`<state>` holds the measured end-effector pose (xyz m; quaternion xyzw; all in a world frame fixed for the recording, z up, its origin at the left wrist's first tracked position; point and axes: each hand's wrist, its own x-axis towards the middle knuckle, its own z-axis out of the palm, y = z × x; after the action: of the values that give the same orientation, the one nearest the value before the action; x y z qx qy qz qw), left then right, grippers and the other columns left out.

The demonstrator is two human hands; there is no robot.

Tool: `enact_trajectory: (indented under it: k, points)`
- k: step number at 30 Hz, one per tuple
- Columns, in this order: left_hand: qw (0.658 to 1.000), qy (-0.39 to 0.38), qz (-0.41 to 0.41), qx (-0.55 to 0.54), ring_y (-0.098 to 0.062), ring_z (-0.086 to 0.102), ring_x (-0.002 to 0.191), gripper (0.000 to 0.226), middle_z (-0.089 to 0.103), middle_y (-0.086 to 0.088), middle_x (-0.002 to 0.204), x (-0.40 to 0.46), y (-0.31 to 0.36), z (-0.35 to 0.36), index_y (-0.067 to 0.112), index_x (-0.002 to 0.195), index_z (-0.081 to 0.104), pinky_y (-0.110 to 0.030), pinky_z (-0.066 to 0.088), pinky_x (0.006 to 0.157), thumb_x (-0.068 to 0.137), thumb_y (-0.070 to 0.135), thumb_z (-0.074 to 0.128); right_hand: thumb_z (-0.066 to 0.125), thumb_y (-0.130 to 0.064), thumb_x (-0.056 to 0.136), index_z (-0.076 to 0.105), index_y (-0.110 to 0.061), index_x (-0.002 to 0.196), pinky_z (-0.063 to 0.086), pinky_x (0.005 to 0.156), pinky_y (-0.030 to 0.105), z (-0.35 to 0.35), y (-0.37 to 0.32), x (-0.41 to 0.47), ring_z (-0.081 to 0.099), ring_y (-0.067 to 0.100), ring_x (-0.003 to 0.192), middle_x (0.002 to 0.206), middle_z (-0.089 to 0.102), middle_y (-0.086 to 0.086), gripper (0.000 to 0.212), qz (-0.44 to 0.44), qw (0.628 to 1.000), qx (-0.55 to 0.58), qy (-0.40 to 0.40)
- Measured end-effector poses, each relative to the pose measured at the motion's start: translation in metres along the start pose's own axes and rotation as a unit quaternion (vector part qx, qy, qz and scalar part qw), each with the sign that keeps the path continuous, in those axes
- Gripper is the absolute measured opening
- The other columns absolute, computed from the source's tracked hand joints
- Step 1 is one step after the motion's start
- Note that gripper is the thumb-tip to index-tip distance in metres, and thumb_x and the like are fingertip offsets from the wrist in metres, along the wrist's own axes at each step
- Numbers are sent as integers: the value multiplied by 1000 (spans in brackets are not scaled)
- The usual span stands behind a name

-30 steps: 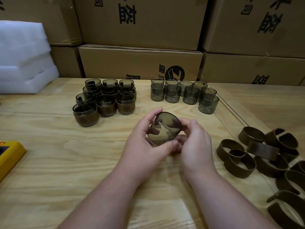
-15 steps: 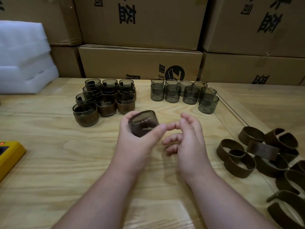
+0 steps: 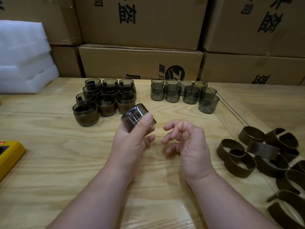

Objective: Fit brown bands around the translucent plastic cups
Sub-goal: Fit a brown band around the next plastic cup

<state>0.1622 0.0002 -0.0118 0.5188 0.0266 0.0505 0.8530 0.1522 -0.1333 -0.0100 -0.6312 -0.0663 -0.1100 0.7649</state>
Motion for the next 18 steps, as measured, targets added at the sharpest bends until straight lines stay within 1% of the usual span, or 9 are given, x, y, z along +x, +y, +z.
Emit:
enact_trajectory:
  k: [2, 4, 5, 8, 10, 12, 13, 15, 18]
  points:
    - [1000, 5, -14, -19, -20, 76, 91, 60, 77, -7, 106, 0, 2, 0, 17, 117, 64, -29, 57, 67, 70, 43, 91, 33, -35, 84, 57, -23, 59, 44, 54, 31, -1, 1, 0, 60, 20, 72, 93, 69, 1, 37, -2, 1000, -17, -2]
    - [999, 3, -24, -40, -20, 74, 81, 70, 76, -16, 112, -2, 5, 2, 11, 125, 60, -29, 56, 64, 72, 49, 85, 32, -31, 83, 57, -22, 60, 44, 52, 30, -1, 1, 1, 60, 20, 70, 92, 69, 3, 35, 4, 1000, -29, 2]
    - [998, 2, -30, -53, -19, 72, 77, 72, 74, -17, 111, -2, 5, 3, 10, 128, 59, -30, 54, 62, 73, 49, 83, 32, -30, 82, 56, -22, 61, 44, 52, 29, -1, 1, 1, 60, 20, 69, 90, 69, 3, 33, 10, 999, -33, 7]
    - [996, -15, -48, -79, -19, 64, 78, 65, 69, -14, 107, -1, 2, 2, 6, 132, 58, -30, 51, 61, 74, 36, 64, 32, -29, 82, 60, -21, 64, 44, 49, 28, -1, 1, 2, 60, 19, 64, 88, 72, 4, 34, 31, 998, -35, 35]
    - [998, -21, -36, -39, -20, 64, 83, 54, 68, -10, 106, 0, -2, 2, 9, 122, 62, -31, 51, 65, 71, 27, 60, 32, -23, 92, 64, -18, 70, 45, 49, 29, -2, 2, 3, 61, 19, 62, 89, 73, 3, 39, 27, 997, -39, 58]
    - [999, -33, -2, 31, -18, 67, 86, 44, 73, 0, 98, -1, -6, 2, 15, 110, 66, -31, 53, 68, 68, 23, 67, 31, -6, 100, 66, -13, 77, 46, 49, 30, -4, 4, 4, 61, 20, 62, 89, 74, 2, 43, 15, 996, -50, 70]
    - [997, -42, 15, 66, -15, 69, 86, 44, 75, 5, 93, -2, -7, 3, 17, 109, 67, -30, 54, 69, 66, 24, 75, 31, -1, 100, 67, -12, 78, 46, 49, 30, -5, 5, 4, 62, 20, 62, 86, 73, 0, 44, 11, 996, -51, 73]
    - [991, -66, 46, 110, -7, 72, 85, 51, 77, 10, 93, -4, -9, 4, 19, 114, 67, -23, 55, 70, 69, 22, 91, 32, 3, 100, 66, -13, 78, 47, 48, 30, -6, 6, 5, 62, 20, 61, 80, 71, -2, 44, 10, 995, -45, 84]
    - [987, -90, 71, 109, -3, 73, 87, 55, 77, 7, 105, -5, -9, 5, 19, 127, 61, -16, 54, 69, 79, 5, 85, 34, 1, 99, 67, -16, 75, 46, 46, 29, -6, 5, 6, 62, 19, 58, 78, 70, -3, 44, 8, 994, -38, 104]
